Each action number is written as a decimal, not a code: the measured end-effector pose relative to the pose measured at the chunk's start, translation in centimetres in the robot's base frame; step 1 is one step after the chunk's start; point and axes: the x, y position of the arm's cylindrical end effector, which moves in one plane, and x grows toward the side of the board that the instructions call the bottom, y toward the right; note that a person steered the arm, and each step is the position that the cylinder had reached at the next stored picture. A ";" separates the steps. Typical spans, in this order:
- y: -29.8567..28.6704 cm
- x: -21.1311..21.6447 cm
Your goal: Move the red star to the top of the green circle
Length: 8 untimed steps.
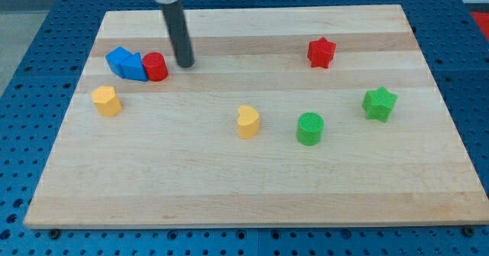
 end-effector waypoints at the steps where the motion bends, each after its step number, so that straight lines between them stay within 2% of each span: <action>1: 7.6 -5.0; 2: 15.4 -7.7; 3: 17.5 -7.7; 5: 17.5 -8.0; 7: 32.5 -7.7; 8: 34.2 -5.1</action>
